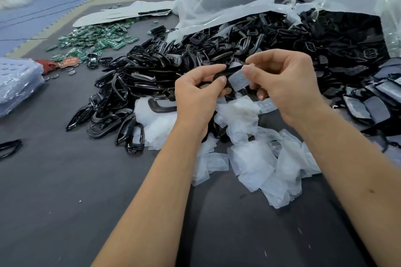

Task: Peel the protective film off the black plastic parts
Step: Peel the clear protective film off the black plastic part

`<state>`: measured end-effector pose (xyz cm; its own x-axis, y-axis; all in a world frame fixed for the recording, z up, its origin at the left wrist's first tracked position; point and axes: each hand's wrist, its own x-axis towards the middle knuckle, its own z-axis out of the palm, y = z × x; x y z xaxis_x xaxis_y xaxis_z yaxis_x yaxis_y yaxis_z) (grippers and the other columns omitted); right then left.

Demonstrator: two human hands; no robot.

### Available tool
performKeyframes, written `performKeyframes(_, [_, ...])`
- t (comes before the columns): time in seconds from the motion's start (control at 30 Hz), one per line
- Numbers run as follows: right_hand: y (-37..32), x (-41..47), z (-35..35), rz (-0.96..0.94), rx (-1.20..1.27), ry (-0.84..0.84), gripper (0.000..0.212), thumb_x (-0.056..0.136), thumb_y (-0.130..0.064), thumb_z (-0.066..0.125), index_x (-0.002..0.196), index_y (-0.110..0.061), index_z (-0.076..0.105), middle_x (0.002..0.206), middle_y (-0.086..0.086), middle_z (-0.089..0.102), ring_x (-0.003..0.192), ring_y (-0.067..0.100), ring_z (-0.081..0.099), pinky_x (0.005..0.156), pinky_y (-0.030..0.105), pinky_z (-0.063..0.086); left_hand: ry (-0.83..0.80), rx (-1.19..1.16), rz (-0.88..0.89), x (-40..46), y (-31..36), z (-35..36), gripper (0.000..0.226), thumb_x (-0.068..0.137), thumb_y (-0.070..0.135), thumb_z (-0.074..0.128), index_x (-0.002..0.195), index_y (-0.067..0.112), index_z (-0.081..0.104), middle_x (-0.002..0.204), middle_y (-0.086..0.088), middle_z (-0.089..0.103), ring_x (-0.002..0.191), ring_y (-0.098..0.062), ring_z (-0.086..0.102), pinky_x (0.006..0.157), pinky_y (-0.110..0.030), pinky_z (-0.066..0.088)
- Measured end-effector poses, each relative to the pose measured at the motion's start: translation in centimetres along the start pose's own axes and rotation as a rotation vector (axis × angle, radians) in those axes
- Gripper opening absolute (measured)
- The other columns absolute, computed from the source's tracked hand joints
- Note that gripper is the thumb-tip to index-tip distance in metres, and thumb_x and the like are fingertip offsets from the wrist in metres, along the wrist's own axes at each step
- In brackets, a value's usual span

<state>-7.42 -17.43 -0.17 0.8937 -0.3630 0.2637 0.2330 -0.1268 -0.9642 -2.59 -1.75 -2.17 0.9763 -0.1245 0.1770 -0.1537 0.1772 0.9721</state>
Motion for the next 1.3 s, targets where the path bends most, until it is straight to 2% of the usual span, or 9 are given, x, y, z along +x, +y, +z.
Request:
performKeyframes(0.17, [0.20,-0.05,0.56,-0.026,-0.076,0.060,0.019,0.080,-0.014,0.090,0.079,-0.010,0.072,0.070,0.010,0.075,0.055,0.023,0.070,0.046,0.027,0.052,0.005,0.030,0.020,-0.06,-0.07,0.25,0.021,0.090,-0.009,0.069,0.103,0.004,0.078,0.090,-0.011,0.075,0.068,-0.011,0.068,0.066,-0.018,0.056])
performKeyframes(0.33, [0.35,0.10,0.51,0.035,-0.067,0.091,0.017,0.081,-0.012,0.089,0.077,-0.012,0.072,0.068,0.008,0.075,0.058,0.024,0.073,0.057,0.031,0.060,-0.005,0.000,-0.004,0.13,-0.21,0.08,0.024,0.092,-0.009,0.067,0.102,0.009,0.079,0.100,-0.020,0.074,0.076,-0.018,0.070,0.070,-0.021,0.057])
performKeyframes(0.5, [0.30,0.27,0.27,0.067,-0.079,0.094,0.013,0.083,-0.012,0.087,0.079,-0.011,0.075,0.066,0.007,0.075,0.059,0.024,0.075,0.057,0.029,0.060,-0.025,-0.057,-0.094,0.47,-0.20,-0.15,0.029,0.095,-0.007,0.058,0.100,0.010,0.081,0.099,-0.014,0.077,0.077,-0.017,0.074,0.072,-0.023,0.057])
performKeyframes(0.63, [0.12,0.21,0.03,0.081,-0.089,0.071,0.013,0.082,-0.016,0.089,0.079,-0.011,0.077,0.067,0.008,0.074,0.054,0.020,0.071,0.051,0.027,0.056,-0.024,-0.078,-0.119,0.60,-0.36,-0.27,0.029,0.096,-0.003,0.057,0.099,0.011,0.083,0.076,0.004,0.067,0.069,-0.005,0.065,0.075,-0.025,0.059])
performKeyframes(0.7, [0.01,0.17,0.02,0.074,-0.069,0.055,0.013,0.081,-0.016,0.089,0.079,-0.013,0.077,0.068,0.007,0.074,0.052,0.017,0.067,0.047,0.025,0.053,-0.033,-0.100,-0.125,0.55,-0.26,-0.27,0.028,0.097,-0.002,0.057,0.100,0.010,0.083,0.081,-0.001,0.070,0.069,-0.005,0.065,0.075,-0.026,0.059])
performKeyframes(0.83, [0.07,0.09,0.09,0.059,-0.054,0.065,0.013,0.082,-0.015,0.089,0.077,-0.014,0.076,0.065,0.005,0.073,0.047,0.014,0.061,0.042,0.022,0.046,-0.076,-0.122,-0.112,0.25,0.02,-0.08,0.028,0.099,-0.001,0.055,0.104,0.007,0.081,0.109,-0.022,0.075,0.089,-0.020,0.073,0.076,-0.027,0.060])
performKeyframes(0.97, [0.20,0.00,0.19,0.050,-0.082,0.093,0.014,0.080,-0.018,0.090,0.079,-0.013,0.077,0.064,0.005,0.073,0.045,0.014,0.059,0.042,0.020,0.044,-0.087,-0.135,-0.114,0.21,0.05,-0.08,0.029,0.098,-0.001,0.054,0.103,0.008,0.081,0.110,-0.024,0.075,0.096,-0.029,0.072,0.074,-0.025,0.059])
performKeyframes(1.13, [-0.18,-0.08,0.30,-0.017,0.010,0.005,0.014,0.081,-0.016,0.089,0.079,-0.012,0.076,0.058,0.001,0.067,0.043,0.014,0.054,0.041,0.022,0.040,-0.106,-0.172,-0.107,0.29,0.11,-0.05,0.029,0.098,-0.002,0.052,0.102,0.004,0.080,0.106,-0.019,0.077,0.096,-0.027,0.075,0.075,-0.030,0.061])
performKeyframes(1.3, [0.19,-0.07,0.37,-0.007,-0.169,0.103,0.017,0.077,-0.022,0.093,0.075,-0.017,0.077,0.060,0.001,0.071,0.043,0.013,0.057,0.043,0.020,0.044,-0.092,-0.158,-0.110,0.24,0.13,-0.06,0.030,0.099,0.000,0.052,0.102,0.007,0.081,0.106,-0.020,0.077,0.102,-0.034,0.073,0.075,-0.029,0.060])
